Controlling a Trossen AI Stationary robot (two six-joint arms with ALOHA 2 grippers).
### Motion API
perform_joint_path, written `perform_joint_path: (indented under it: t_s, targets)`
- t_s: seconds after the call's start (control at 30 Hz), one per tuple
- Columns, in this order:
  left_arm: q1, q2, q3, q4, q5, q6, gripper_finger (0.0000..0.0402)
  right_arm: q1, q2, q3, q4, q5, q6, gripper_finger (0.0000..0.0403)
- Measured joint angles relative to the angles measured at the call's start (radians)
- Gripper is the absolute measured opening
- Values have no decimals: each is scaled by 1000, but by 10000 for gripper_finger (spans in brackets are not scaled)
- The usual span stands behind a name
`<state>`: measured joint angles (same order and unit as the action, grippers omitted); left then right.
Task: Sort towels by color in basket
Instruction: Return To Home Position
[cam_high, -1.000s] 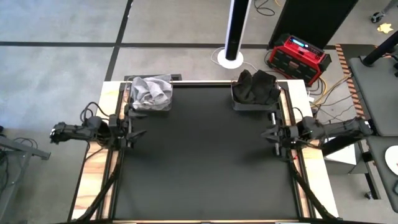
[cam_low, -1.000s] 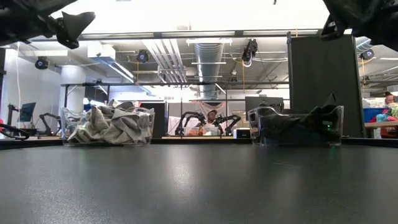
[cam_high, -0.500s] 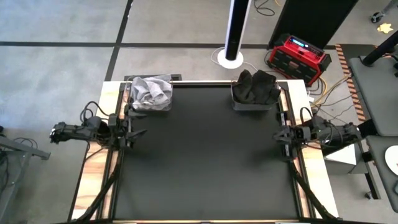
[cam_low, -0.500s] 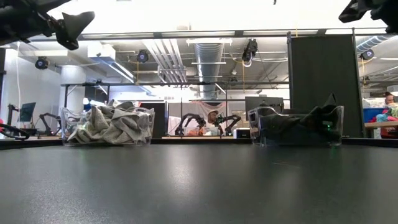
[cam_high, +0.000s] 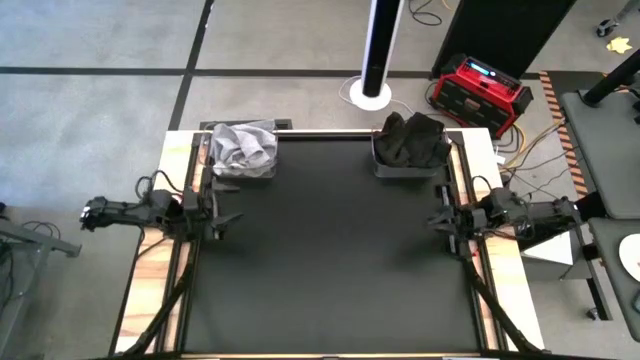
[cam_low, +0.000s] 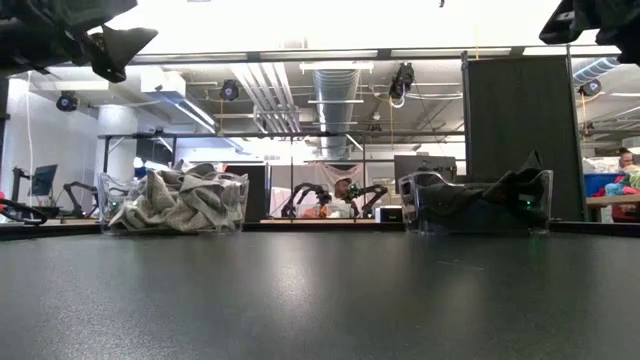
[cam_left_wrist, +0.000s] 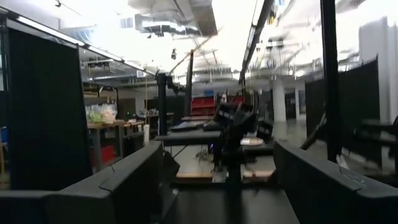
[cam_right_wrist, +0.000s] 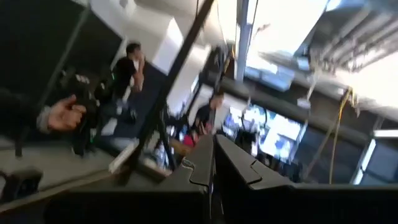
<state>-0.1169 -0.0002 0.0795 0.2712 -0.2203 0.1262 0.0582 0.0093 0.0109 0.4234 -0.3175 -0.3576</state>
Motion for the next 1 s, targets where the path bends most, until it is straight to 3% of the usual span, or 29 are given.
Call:
perform_joint_path:
  t_s: [0.23, 0.5, 0.8, 1.0]
  targets:
    - [1, 1, -70, -43, -17, 55, 291, 0, 6, 0, -125, 95, -22, 9]
    - [1, 11, -69, -133, -32, -65, 291, 0, 6, 0, -233, 126, -12, 9]
    - [1, 15, -60, -139, -32, -62, 291, 0, 21, 0, -241, 162, 299, 9]
    - [0, 18, -60, -139, -32, -61, 291, 0, 21, 0, -243, 162, 391, 9]
